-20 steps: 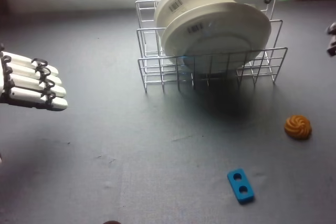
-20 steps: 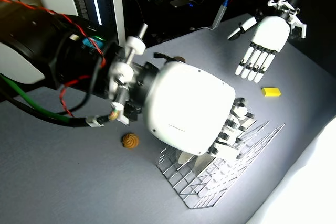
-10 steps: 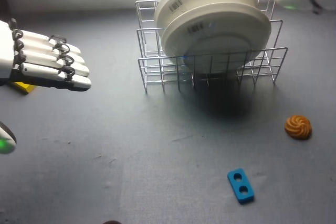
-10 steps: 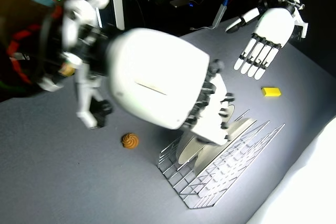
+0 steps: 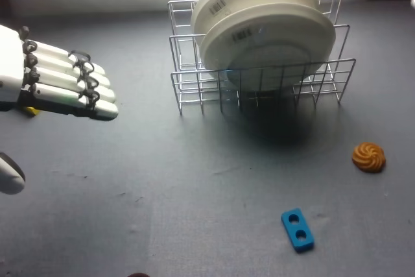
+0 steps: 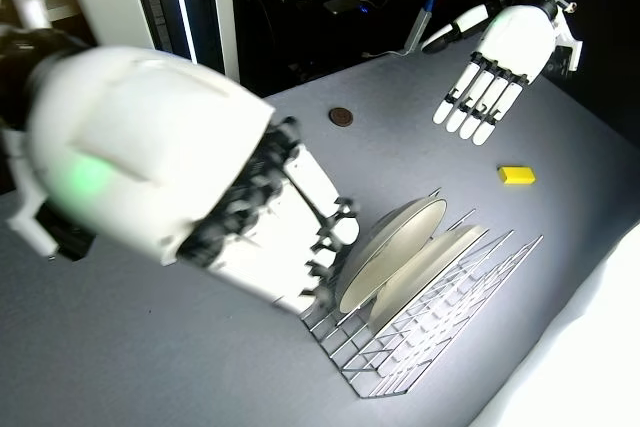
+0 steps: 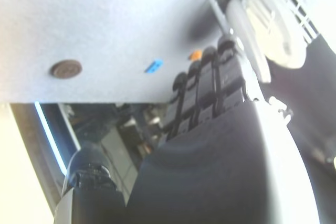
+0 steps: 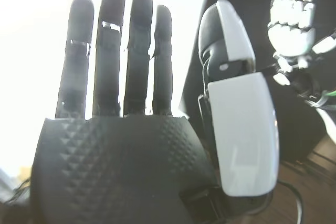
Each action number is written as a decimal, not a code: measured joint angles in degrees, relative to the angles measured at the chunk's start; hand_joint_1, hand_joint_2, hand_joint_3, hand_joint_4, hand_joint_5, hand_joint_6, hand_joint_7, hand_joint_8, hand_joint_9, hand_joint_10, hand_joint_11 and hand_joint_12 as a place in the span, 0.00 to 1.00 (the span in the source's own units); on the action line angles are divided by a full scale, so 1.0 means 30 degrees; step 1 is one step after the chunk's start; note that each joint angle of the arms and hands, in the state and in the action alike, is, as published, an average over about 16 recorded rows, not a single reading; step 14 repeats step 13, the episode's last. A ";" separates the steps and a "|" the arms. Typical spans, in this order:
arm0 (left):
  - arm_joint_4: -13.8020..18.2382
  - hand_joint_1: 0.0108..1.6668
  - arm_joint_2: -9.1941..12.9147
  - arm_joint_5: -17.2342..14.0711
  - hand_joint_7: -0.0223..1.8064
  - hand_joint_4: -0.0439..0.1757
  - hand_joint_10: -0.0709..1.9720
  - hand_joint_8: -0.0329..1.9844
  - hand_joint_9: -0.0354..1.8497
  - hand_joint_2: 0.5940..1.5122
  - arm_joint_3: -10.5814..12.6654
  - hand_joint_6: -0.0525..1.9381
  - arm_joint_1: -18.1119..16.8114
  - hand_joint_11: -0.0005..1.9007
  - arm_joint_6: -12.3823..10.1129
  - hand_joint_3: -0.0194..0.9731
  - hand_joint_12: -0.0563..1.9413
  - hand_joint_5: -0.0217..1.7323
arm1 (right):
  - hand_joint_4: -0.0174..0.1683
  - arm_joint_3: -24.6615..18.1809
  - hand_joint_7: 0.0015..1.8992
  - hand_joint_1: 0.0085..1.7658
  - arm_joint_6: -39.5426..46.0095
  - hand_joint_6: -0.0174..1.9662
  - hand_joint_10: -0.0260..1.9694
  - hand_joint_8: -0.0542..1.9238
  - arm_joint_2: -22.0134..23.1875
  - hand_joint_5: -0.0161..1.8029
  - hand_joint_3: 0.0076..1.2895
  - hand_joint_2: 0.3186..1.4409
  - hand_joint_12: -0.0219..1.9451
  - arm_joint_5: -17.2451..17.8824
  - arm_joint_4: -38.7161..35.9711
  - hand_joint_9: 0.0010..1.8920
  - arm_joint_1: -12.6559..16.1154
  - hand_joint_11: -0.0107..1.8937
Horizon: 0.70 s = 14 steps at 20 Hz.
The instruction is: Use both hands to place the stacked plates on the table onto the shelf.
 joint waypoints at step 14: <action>0.0386 0.14 -0.0003 0.0130 0.72 0.20 0.90 0.87 0.68 0.67 -0.0168 0.88 -0.0629 0.62 -0.0284 0.03 0.95 0.69 | 0.24 -0.1150 0.63 0.23 -0.0528 0.82 0.96 0.88 0.1376 0.65 0.00 0.74 0.98 0.0398 0.0292 0.64 0.0004 0.68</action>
